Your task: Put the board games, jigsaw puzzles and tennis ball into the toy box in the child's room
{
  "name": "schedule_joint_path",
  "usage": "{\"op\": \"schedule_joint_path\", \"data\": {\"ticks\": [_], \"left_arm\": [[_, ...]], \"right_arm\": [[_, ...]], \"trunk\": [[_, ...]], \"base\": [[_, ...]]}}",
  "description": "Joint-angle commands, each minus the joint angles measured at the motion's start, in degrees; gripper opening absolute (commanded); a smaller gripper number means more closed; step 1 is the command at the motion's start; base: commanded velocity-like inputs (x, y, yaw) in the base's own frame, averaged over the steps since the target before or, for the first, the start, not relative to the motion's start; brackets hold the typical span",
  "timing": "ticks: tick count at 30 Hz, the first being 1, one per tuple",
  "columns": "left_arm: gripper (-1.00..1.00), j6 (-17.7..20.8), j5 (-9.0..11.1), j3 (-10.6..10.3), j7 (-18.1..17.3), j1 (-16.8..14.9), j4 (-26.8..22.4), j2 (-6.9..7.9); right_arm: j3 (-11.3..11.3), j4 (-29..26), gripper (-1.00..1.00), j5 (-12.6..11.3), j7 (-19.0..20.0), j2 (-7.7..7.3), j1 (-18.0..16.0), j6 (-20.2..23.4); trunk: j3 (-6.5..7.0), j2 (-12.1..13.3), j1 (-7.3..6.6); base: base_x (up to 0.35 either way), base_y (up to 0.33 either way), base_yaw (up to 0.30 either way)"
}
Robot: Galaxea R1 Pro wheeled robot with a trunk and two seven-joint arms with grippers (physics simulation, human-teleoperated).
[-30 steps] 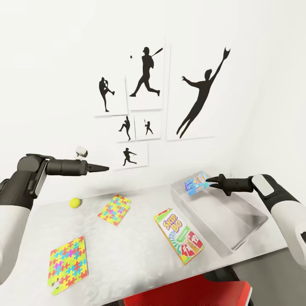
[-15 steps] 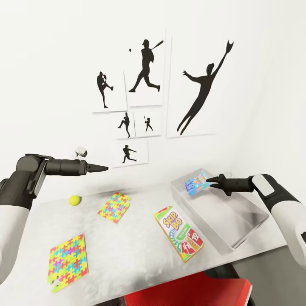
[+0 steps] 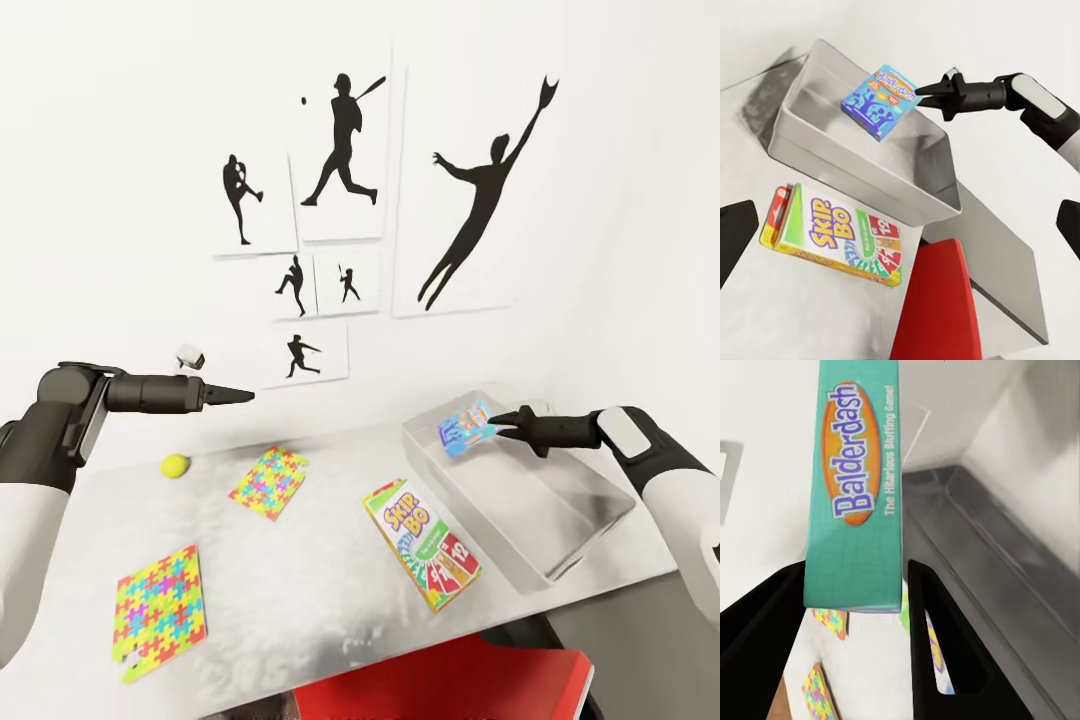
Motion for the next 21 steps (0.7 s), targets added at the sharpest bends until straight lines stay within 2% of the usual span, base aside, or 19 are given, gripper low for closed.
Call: {"op": "schedule_joint_path", "data": {"ticks": [1, 17, 21], "left_arm": [[1.00, 0.60, -0.10, -0.03, -0.23, -0.06, -0.01, 0.02], [1.00, 0.60, -0.10, 0.05, -0.23, -0.06, -0.01, 0.04], [1.00, 0.60, -0.08, 0.10, -0.22, -0.06, -0.01, 0.06]], "right_arm": [[0.38, 0.01, -1.00, 0.32, 0.52, -0.08, -0.13, 0.00], [0.34, 0.01, -1.00, 0.49, 0.35, 0.02, -1.04, 0.00], [0.33, 0.01, -1.00, 0.56, 0.22, 0.43, -1.24, 0.00]], "trunk": [[-0.22, -0.13, 0.03], [-1.73, -0.13, 0.03], [-2.11, -0.13, 0.03]], "base": [[0.000, 0.000, 0.000], [0.000, 0.000, 0.000], [0.000, 0.000, 0.000]]}}
